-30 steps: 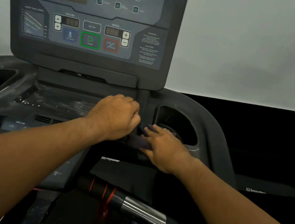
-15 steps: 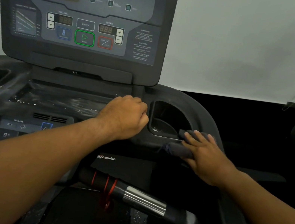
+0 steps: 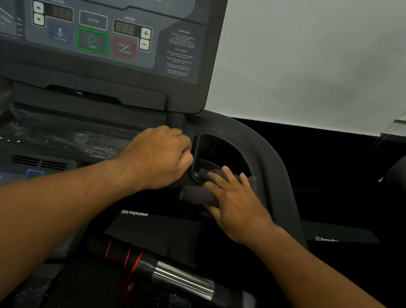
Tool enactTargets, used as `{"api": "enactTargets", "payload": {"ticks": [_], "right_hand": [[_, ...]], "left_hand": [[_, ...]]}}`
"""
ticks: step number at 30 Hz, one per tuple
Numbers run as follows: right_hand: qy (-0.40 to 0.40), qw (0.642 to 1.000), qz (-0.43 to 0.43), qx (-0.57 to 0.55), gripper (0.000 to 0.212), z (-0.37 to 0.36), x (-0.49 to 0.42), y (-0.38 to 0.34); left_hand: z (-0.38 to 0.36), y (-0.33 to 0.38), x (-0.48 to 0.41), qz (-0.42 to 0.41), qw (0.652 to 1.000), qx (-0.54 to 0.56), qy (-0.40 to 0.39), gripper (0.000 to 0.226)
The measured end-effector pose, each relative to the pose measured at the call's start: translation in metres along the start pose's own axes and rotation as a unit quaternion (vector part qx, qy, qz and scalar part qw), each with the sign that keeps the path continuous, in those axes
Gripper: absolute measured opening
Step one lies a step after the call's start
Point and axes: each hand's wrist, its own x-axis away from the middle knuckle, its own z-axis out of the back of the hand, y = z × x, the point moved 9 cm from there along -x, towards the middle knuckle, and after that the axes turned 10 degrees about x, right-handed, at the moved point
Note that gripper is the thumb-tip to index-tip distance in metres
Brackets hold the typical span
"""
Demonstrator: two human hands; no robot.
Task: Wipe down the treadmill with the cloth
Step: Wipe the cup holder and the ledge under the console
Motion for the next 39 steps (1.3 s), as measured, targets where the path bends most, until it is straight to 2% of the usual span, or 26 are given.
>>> {"api": "enactTargets", "payload": {"ticks": [9,14,17,21,26,31,39], "right_hand": [[-0.045,0.996,-0.051,0.062,0.051,-0.003,0.037,0.07],[-0.061,0.992,-0.085,0.064,0.052,-0.001,0.035,0.099],[-0.075,0.991,-0.107,0.023,0.055,-0.005,0.022,0.106],[-0.064,0.989,-0.131,-0.004,0.056,-0.007,-0.001,0.111],[-0.056,0.986,-0.156,-0.004,0.057,-0.008,-0.022,0.117],[-0.055,0.986,-0.158,-0.01,0.054,-0.007,-0.052,0.122],[-0.036,0.995,-0.092,-0.021,0.058,0.006,-0.129,0.1]], "left_hand": [[-0.032,0.017,-0.017,-0.008,0.998,0.004,-0.057,0.032],[-0.055,0.031,-0.01,-0.047,0.99,-0.006,-0.132,0.037],[-0.067,0.034,-0.005,-0.064,0.981,-0.018,-0.181,0.049],[-0.081,0.034,-0.003,-0.041,0.97,-0.014,-0.24,0.074],[-0.087,0.043,-0.008,-0.047,0.969,-0.044,-0.237,0.062],[-0.089,0.041,-0.012,-0.043,0.967,-0.031,-0.248,0.062],[-0.099,0.044,-0.014,-0.067,0.958,-0.081,-0.267,0.056]]}}
